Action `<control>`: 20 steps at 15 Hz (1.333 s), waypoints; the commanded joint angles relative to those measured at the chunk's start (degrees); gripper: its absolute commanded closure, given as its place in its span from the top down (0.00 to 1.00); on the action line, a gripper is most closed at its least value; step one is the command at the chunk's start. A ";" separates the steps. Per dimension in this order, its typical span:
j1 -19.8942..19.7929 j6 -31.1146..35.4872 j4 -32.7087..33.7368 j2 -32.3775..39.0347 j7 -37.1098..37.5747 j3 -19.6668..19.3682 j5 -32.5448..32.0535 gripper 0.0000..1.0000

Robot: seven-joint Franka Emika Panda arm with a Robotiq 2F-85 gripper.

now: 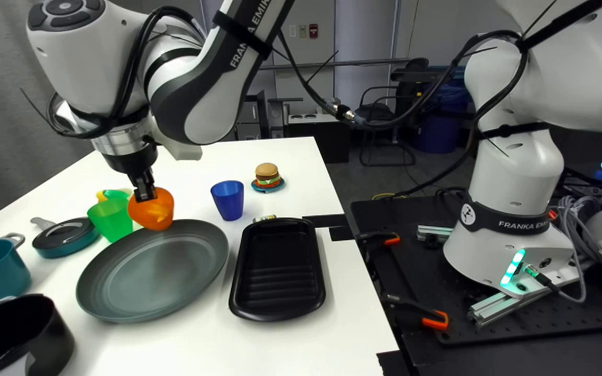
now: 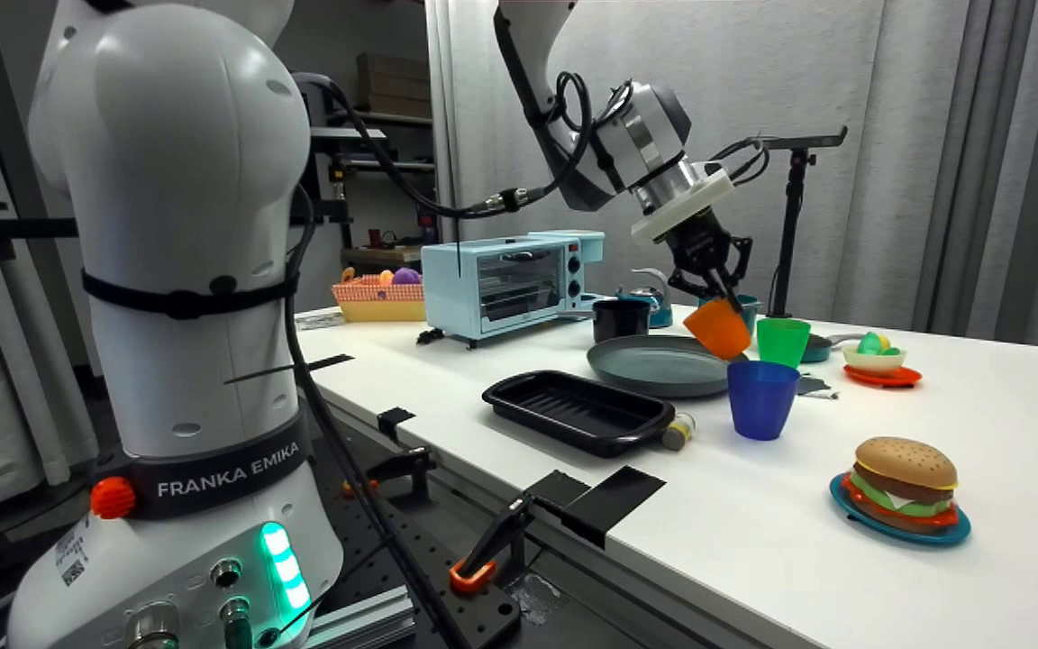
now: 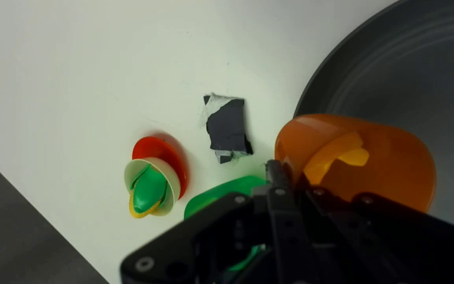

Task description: Pour the contents from the orange cup onto the gray plate

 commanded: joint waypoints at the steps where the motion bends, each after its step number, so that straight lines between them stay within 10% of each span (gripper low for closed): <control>1: 2.11 2.06 -1.73 -1.97 8.34 -1.36 -12.80 0.00; 20: -1.14 -9.58 -2.19 -4.20 40.98 6.44 -59.48 0.00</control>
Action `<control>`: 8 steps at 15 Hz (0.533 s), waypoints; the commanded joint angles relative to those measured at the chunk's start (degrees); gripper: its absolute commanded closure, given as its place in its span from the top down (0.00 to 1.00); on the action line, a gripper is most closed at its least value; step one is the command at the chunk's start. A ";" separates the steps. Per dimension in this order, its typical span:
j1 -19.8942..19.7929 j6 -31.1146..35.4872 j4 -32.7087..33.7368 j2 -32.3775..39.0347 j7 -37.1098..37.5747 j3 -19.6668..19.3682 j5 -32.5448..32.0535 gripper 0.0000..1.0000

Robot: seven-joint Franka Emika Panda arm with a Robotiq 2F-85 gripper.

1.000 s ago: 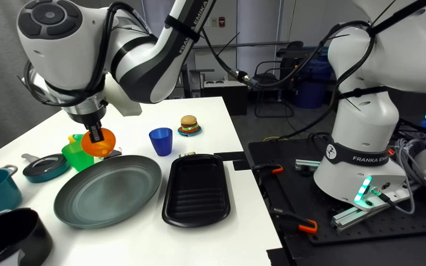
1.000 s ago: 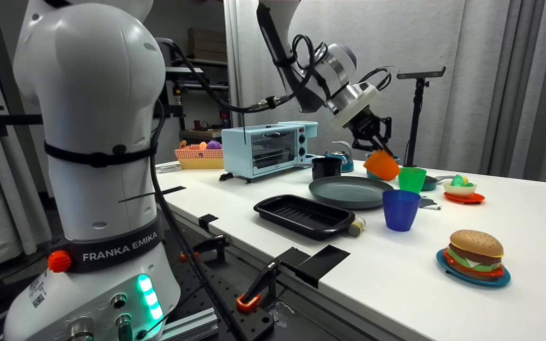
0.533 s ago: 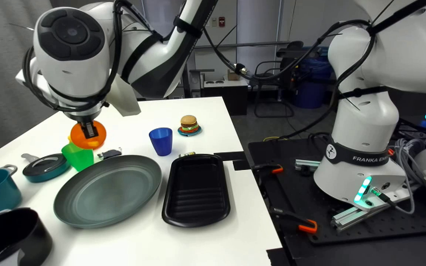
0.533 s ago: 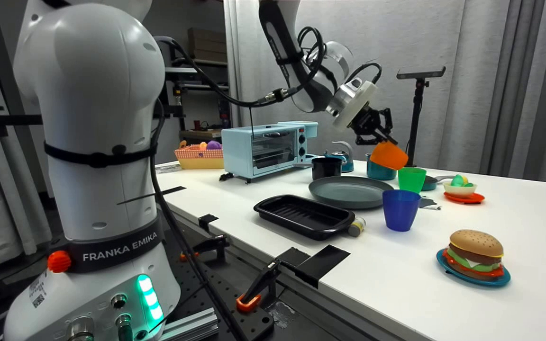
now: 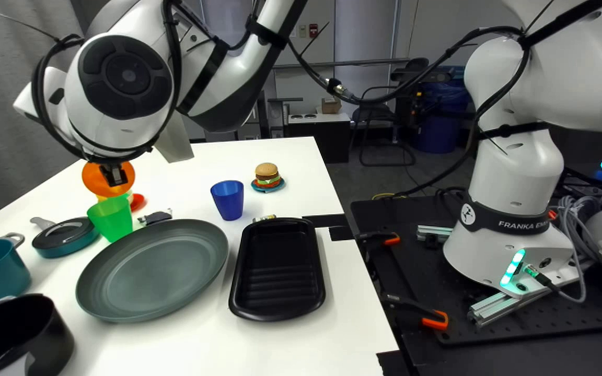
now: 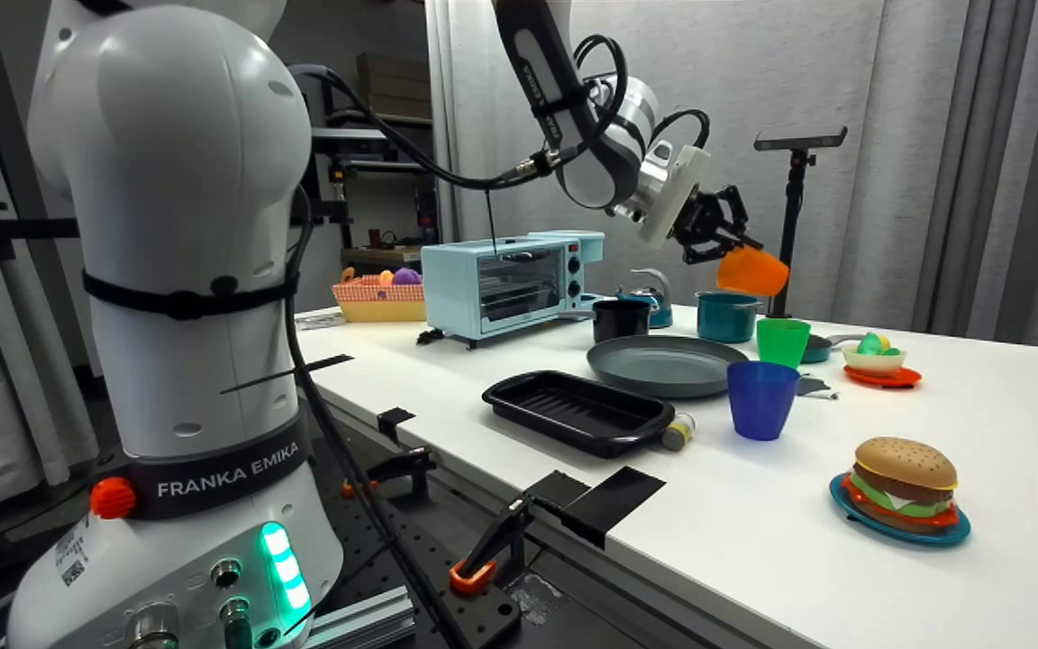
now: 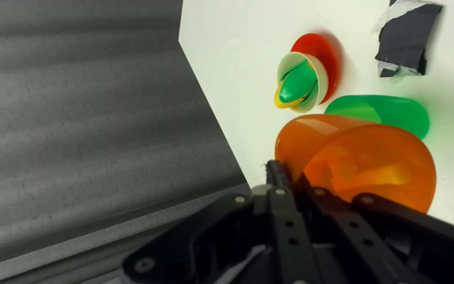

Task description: Pour the contents from the orange cup onto the gray plate

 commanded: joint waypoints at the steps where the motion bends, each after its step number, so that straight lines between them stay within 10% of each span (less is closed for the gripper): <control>1: -1.51 -4.96 -2.16 -1.99 6.56 2.70 -6.11 0.00; 8: -2.01 -11.97 -3.27 -2.00 11.09 5.03 -13.93 0.00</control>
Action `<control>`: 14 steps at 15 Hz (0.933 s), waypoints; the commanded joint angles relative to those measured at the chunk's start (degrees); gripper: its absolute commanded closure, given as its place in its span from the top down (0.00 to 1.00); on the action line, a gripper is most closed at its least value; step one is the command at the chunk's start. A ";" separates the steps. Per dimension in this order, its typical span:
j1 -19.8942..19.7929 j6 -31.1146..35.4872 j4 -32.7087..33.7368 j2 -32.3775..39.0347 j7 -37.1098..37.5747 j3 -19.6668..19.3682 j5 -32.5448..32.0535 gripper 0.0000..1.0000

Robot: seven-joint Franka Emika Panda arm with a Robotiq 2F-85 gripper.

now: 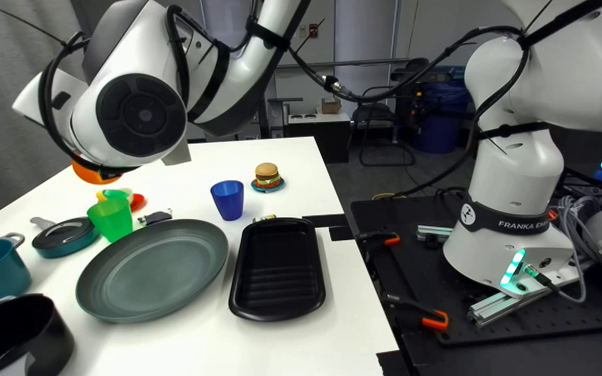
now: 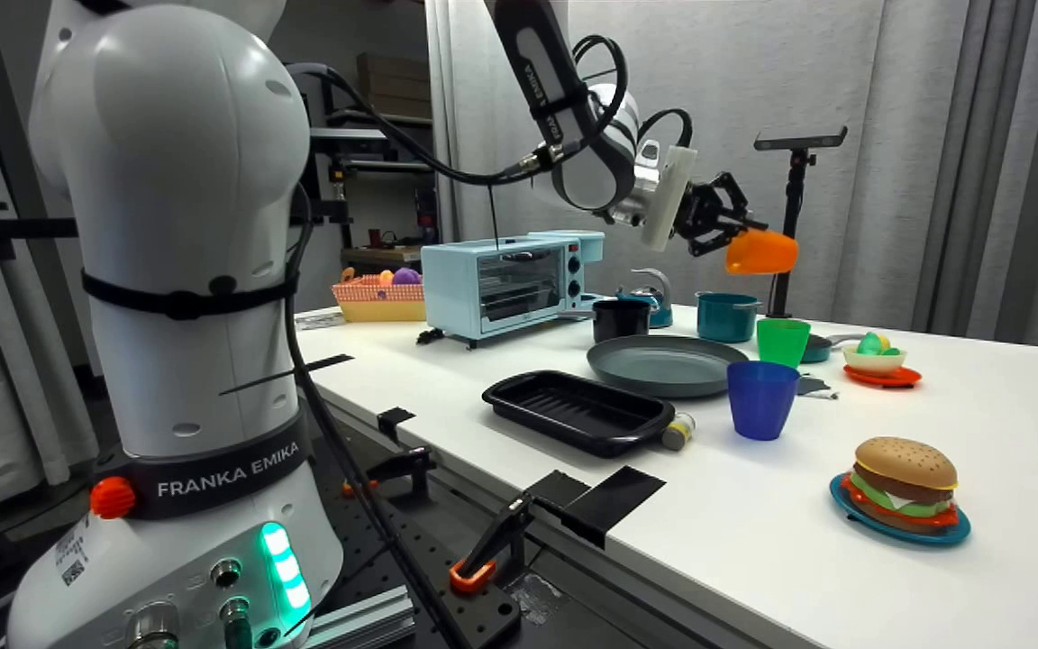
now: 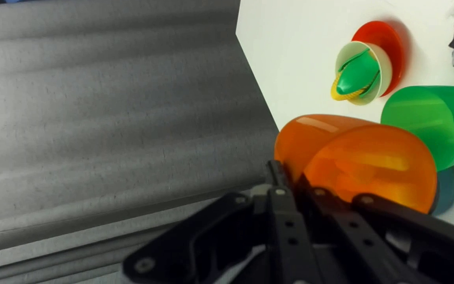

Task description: Pour the contents from the orange cup onto the gray plate

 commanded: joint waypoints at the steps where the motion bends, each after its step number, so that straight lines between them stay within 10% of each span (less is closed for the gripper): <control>1: -1.50 -2.39 -2.05 -1.82 2.09 1.86 -5.42 0.00; 14: -2.68 -2.70 -2.56 -2.08 1.20 3.08 -13.83 0.00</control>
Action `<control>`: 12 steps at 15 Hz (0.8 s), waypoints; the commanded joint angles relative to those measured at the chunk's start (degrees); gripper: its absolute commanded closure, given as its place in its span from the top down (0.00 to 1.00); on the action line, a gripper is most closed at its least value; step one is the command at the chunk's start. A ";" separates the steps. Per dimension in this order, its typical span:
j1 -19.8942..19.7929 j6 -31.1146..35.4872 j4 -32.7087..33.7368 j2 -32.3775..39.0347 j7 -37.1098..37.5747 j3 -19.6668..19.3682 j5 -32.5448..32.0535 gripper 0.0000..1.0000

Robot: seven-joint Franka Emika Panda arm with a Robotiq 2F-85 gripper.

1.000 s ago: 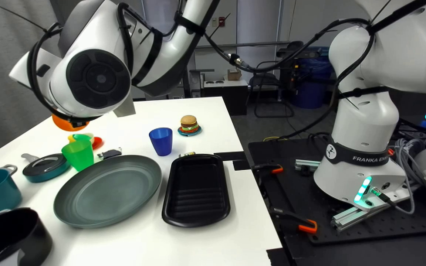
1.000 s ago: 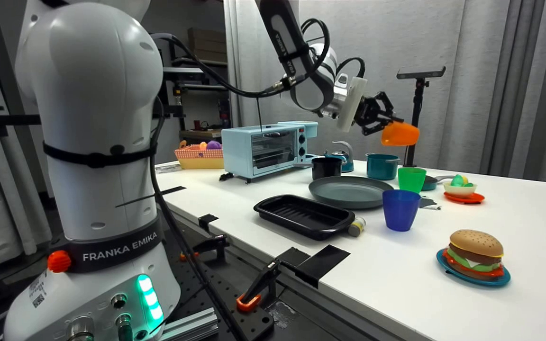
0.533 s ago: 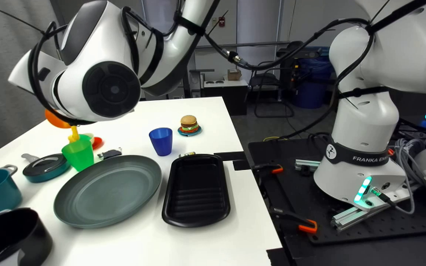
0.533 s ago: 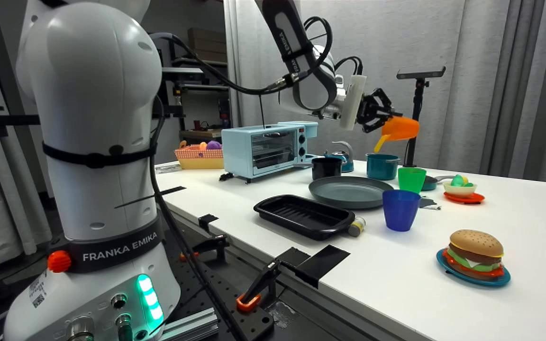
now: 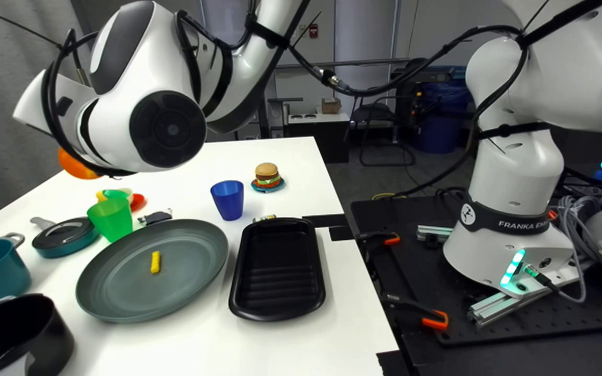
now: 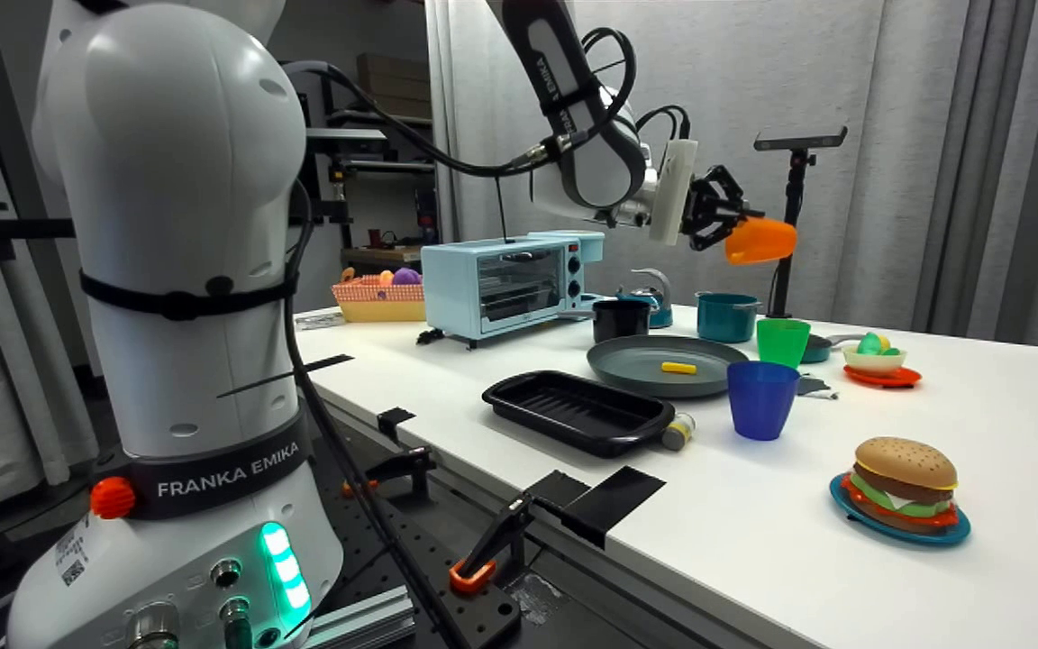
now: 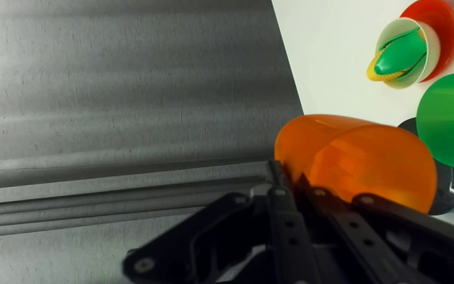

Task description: Pour the contents from the orange cup onto the gray plate

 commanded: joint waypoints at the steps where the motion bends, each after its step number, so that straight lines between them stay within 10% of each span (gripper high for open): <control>1: -1.16 -2.66 -1.95 -1.86 1.62 1.46 -3.52 0.00; 12: -0.97 -7.26 -2.51 -1.95 0.84 2.10 -6.44 0.00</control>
